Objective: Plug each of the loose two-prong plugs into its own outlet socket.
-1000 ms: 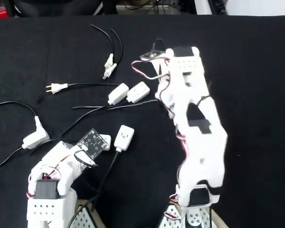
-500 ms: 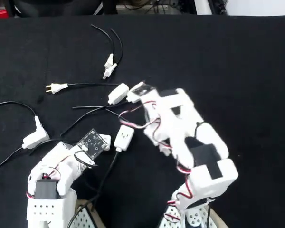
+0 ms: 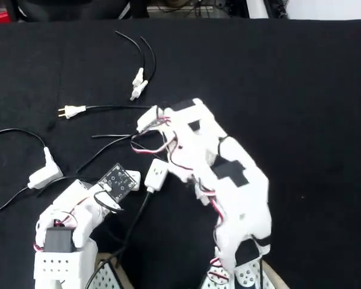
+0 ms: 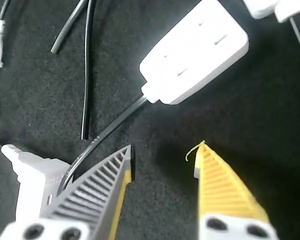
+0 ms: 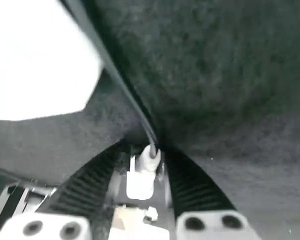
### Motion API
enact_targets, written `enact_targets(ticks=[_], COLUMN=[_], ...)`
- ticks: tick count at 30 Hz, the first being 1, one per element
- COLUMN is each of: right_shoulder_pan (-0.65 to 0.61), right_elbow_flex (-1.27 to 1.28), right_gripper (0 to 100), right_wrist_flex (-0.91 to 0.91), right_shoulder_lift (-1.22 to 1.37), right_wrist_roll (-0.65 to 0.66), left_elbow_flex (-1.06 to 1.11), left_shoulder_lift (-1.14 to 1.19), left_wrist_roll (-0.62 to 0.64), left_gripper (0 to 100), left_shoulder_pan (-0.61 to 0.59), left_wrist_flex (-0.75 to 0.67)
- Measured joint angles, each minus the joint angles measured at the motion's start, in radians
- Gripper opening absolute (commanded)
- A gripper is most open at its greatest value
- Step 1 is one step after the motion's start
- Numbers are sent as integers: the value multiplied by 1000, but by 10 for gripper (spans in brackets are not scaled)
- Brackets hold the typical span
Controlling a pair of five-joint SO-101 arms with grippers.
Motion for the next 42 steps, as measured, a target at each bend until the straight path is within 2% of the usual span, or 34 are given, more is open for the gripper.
enact_targets(ticks=[6, 15, 18, 30, 37, 42], right_shoulder_pan=[5, 17, 17, 17, -34, -132], right_elbow_flex=[-123, -123, -114, -92, 83, 308], right_gripper=[84, 83, 12, 12, 12, 12], right_wrist_flex=[110, 110, 110, 106, 80, -72], right_shoulder_lift=[69, 80, 80, 63, -279, -677], right_wrist_roll=[2, 23, 26, 28, -34, -89], left_elbow_flex=[0, 0, 0, 0, 0, 0], left_shoulder_lift=[0, 0, 0, 0, 0, 0], left_wrist_roll=[0, 0, 0, 0, 0, 0], left_gripper=[206, 206, 206, 206, 206, 206], left_shoulder_pan=[0, 0, 0, 0, 0, 0], left_wrist_flex=[0, 0, 0, 0, 0, 0])
